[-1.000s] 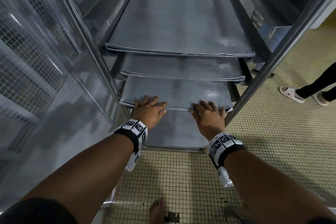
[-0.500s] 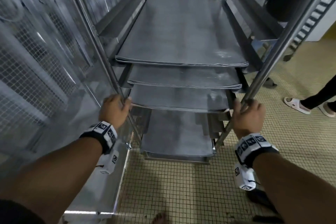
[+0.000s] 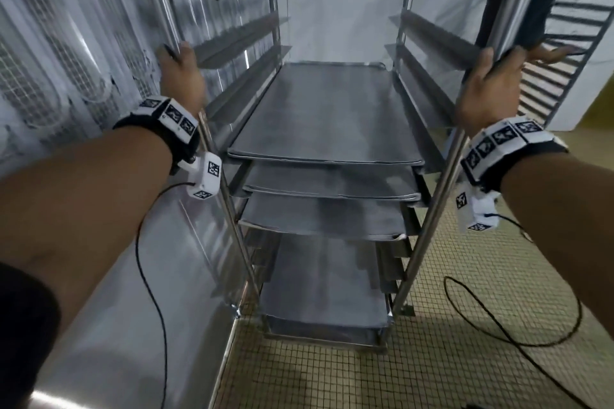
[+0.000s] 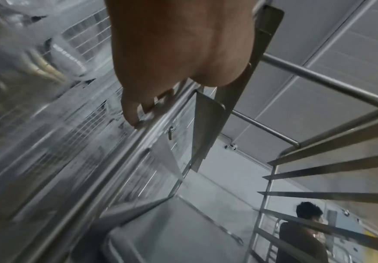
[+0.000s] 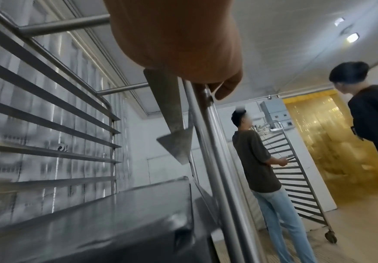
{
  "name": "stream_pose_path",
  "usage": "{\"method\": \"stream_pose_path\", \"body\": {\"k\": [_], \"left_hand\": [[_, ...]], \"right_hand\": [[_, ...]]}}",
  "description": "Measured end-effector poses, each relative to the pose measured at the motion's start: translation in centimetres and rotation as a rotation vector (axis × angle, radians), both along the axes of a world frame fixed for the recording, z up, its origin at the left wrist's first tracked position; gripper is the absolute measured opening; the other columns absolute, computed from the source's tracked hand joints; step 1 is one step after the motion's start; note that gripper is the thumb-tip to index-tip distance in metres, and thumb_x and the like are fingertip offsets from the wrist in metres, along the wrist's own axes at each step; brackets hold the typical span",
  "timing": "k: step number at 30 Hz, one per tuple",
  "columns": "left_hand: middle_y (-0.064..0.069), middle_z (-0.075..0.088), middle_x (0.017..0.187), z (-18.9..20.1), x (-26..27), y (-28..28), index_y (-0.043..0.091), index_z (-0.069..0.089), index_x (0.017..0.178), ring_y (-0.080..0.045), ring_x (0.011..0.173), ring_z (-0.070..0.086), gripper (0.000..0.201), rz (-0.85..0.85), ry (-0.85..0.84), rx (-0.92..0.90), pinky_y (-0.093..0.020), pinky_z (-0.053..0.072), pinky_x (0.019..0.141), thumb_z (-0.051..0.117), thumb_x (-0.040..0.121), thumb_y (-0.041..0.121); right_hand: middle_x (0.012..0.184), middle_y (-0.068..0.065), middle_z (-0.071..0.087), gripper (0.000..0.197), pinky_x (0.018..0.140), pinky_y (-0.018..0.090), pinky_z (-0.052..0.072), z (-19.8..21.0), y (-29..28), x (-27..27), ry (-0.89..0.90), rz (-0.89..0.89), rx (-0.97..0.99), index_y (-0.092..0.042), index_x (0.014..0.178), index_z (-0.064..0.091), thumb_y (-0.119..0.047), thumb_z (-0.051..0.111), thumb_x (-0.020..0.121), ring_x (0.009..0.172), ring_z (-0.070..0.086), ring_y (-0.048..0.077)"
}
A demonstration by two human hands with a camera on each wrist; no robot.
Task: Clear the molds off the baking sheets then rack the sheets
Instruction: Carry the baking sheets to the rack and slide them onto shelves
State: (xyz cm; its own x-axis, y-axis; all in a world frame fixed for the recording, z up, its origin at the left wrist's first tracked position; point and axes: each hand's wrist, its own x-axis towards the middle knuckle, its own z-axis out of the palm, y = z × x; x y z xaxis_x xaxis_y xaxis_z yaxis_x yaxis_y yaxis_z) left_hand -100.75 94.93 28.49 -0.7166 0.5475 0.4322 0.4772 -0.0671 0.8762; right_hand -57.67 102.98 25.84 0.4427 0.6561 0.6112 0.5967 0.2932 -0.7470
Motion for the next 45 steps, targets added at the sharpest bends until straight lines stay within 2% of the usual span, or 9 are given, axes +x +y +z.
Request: {"method": "stream_pose_path", "body": {"k": [4,10,15,19,27,31,37,41,45], "left_hand": [[-0.018,0.057,0.138,0.1,0.4,0.8,0.009,0.023,0.153,-0.037,0.116,0.059,0.055,0.071,0.003,0.0,-0.029,0.034,0.072,0.026,0.108,0.041],[-0.014,0.063,0.127,-1.1,1.1,1.1,0.013,0.025,0.151,-0.029,0.102,0.063,0.054,0.127,0.05,0.071,-0.026,0.036,0.073,0.025,0.108,0.045],[-0.005,0.056,0.109,-1.5,2.1,1.5,0.01,0.023,0.154,-0.013,0.089,0.045,0.058,0.193,0.095,0.07,-0.011,0.032,0.048,0.026,0.108,0.045],[-0.02,0.064,0.128,-2.0,2.7,2.3,0.008,0.026,0.153,-0.033,0.105,0.063,0.057,0.244,0.133,0.065,-0.013,0.03,0.06,0.027,0.109,0.044],[-0.019,0.071,0.101,-2.3,1.6,5.3,0.007,0.032,0.149,-0.027,0.079,0.065,0.057,0.318,0.195,0.091,-0.021,0.033,0.055,0.026,0.108,0.046],[0.006,0.049,0.067,-2.6,0.1,7.3,0.006,0.032,0.147,-0.005,0.049,0.039,0.056,0.31,0.198,0.107,-0.011,0.038,0.043,0.026,0.108,0.045],[-0.024,0.067,0.116,-2.4,-1.3,10.7,0.006,0.025,0.153,-0.034,0.1,0.065,0.06,0.315,0.163,0.087,-0.029,0.037,0.066,0.024,0.108,0.046],[0.003,0.054,0.074,-2.0,-1.9,12.4,0.001,0.028,0.15,0.017,0.062,0.056,0.056,0.286,0.196,0.088,-0.014,0.036,0.053,0.026,0.11,0.039],[0.015,0.035,0.069,-2.3,-3.6,14.6,0.014,0.033,0.144,0.02,0.045,0.042,0.041,0.272,0.197,0.129,-0.012,0.037,0.051,0.029,0.11,0.036]], "right_hand": [[0.121,0.027,0.061,0.053,0.066,0.029,0.026,0.7,0.0,-0.5,0.019,-0.01,0.017,0.0,0.142,0.033,-0.041,0.03,0.107,0.099,0.06,0.04],[0.099,0.024,0.069,0.07,0.065,0.042,0.043,-0.3,1.5,-0.4,0.028,-0.043,0.117,0.009,0.144,0.025,-0.048,0.029,0.105,0.083,0.063,0.046],[0.092,0.026,0.069,0.073,0.061,0.042,0.04,-0.4,2.9,0.3,0.039,-0.027,0.154,0.013,0.141,0.027,-0.049,0.031,0.104,0.078,0.063,0.046],[0.097,0.026,0.067,0.07,0.062,0.037,0.034,-0.6,5.3,1.0,0.05,-0.061,0.158,0.002,0.141,0.037,-0.055,0.03,0.102,0.084,0.061,0.046],[0.101,0.02,0.068,0.061,0.059,0.028,0.023,-0.6,8.2,0.4,-0.006,-0.131,0.099,-0.002,0.128,0.048,-0.054,0.031,0.103,0.087,0.06,0.041],[0.101,0.021,0.068,0.062,0.062,0.033,0.03,-0.7,9.9,-0.8,0.016,-0.099,0.123,0.0,0.127,0.048,-0.054,0.03,0.103,0.088,0.061,0.041],[0.102,0.022,0.069,0.07,0.065,0.041,0.039,-0.9,13.5,-2.8,0.055,-0.056,0.189,0.0,0.134,0.046,-0.06,0.029,0.101,0.087,0.062,0.043],[0.095,0.02,0.068,0.081,0.067,0.047,0.046,-1.0,15.4,-4.2,0.052,-0.083,0.195,-0.002,0.124,0.049,-0.071,0.018,0.096,0.082,0.062,0.04],[0.091,0.024,0.065,0.065,0.064,0.047,0.041,-1.3,17.3,-5.7,0.068,-0.062,0.186,0.001,0.121,0.05,-0.057,0.029,0.101,0.079,0.059,0.041]]}}
